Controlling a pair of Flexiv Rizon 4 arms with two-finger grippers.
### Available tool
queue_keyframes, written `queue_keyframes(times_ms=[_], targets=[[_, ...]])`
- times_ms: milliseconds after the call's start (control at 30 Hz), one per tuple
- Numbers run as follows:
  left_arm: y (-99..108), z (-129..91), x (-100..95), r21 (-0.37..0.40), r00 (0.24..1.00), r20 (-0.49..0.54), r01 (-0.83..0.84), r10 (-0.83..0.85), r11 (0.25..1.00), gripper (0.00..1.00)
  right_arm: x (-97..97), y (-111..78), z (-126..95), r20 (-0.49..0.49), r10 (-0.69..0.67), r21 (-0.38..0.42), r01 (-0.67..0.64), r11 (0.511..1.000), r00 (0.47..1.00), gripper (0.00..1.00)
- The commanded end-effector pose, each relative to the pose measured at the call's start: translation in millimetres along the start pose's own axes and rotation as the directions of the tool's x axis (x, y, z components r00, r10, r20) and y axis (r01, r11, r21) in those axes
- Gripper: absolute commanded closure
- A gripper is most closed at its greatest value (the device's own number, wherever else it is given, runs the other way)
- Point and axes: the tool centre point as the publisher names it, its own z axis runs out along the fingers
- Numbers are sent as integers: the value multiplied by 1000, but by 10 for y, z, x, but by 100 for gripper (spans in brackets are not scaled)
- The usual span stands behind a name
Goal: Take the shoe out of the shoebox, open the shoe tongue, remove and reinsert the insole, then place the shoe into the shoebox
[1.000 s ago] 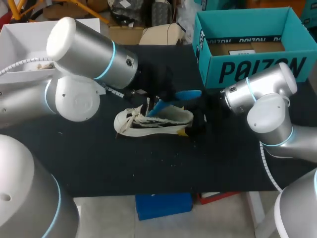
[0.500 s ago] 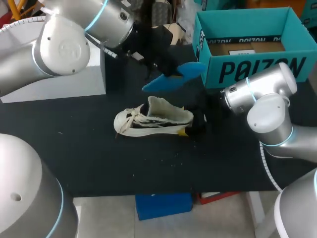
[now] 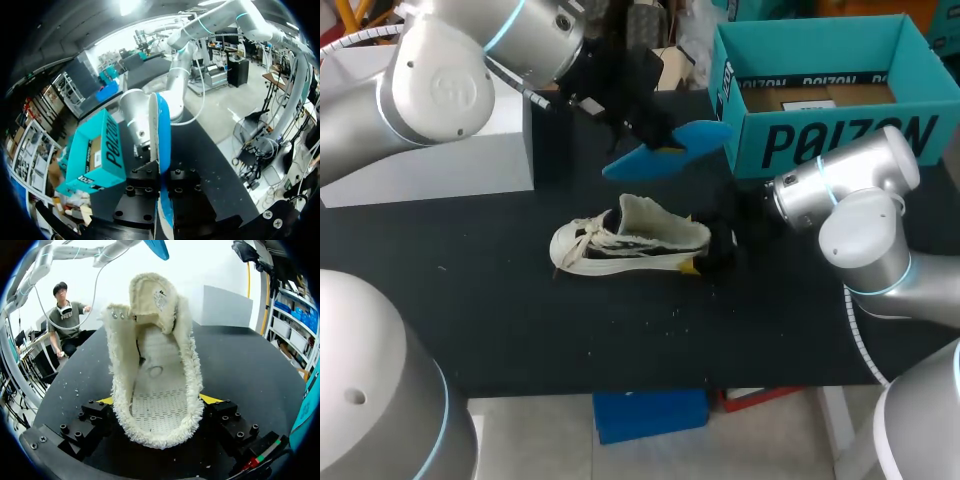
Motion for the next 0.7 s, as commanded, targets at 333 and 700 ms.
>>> queue_keyframes(times_ms=[333,700], targets=[[-622,-396,187,279,926,-150,376,-347,884,100,-20,-16,9,-1,1,1,-1,1000,1000,100],[-1095,-732,201,457,872,-205,486,-444,745,100,-20,-16,9,-1,1,1,-1,1000,1000,100]])
